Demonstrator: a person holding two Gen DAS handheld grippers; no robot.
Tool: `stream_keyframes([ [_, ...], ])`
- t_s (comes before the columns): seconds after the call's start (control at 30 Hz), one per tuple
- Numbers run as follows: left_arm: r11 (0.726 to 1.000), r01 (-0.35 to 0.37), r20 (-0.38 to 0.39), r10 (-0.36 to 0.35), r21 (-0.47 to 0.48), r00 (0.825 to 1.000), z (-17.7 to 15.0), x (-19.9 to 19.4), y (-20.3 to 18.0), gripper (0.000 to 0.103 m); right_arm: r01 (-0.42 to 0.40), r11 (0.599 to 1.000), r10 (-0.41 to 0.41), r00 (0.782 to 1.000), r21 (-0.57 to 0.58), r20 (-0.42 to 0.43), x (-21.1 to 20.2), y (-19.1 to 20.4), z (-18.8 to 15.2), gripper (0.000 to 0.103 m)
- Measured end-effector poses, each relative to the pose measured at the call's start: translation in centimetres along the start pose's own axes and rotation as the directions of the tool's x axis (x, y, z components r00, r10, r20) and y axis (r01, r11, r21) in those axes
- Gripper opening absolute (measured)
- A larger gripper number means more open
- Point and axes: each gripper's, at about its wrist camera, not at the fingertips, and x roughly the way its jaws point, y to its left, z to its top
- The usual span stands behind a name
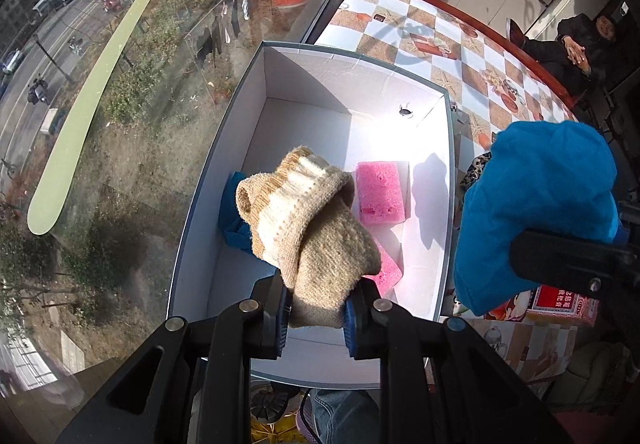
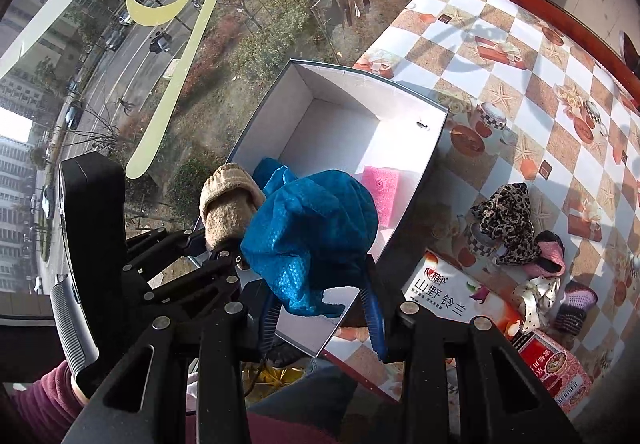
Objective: Organize soft objects
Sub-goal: 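Lower the sock into the box and open left tool while right tool releases the cap there, then move left tool to the leopard-print scrunchie while right tool approaches the purple knit hat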
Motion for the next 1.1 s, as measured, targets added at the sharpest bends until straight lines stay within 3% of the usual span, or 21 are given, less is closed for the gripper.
stream_keyframes([
  [0.6, 1.0, -0.013, 0.021, 0.012, 0.013, 1.0, 2.5, 1.1, -0.1, 0.024, 0.009, 1.0, -0.009, 1.0, 0.029, -0.006, 1.5, -0.6, 4.5, 0.038],
  [0.83, 0.999, 0.002, 0.01, -0.002, 0.041, 1.0, 2.6, 1.2, -0.2, 0.025, -0.025, 0.997, 0.027, 0.999, 0.07, -0.03, 2.5, -1.3, 5.4, 0.038],
  [0.93, 0.998, 0.017, 0.018, -0.018, 0.067, 1.0, 2.4, 0.9, -0.5, 0.043, -0.032, 0.997, 0.035, 0.999, 0.072, -0.033, 2.7, -1.5, 5.6, 0.039],
  [0.97, 0.997, 0.013, 0.024, -0.015, 0.078, 1.0, 2.3, 0.8, -0.7, 0.058, -0.036, 0.997, 0.038, 0.999, 0.073, -0.038, 2.7, -1.6, 5.7, 0.042],
  [1.0, 0.996, 0.01, 0.028, -0.013, 0.087, 1.0, 2.3, 0.7, -0.9, 0.076, -0.04, 0.996, 0.043, 0.998, 0.076, -0.044, 2.8, -1.7, 5.7, 0.052],
  [1.1, 0.996, 0.024, 0.058, -0.029, 0.08, 0.998, 2.1, 0.0, -0.9, 0.087, -0.041, 0.994, 0.047, 0.997, 0.099, -0.055, 2.8, -2.4, 5.6, 0.074],
])
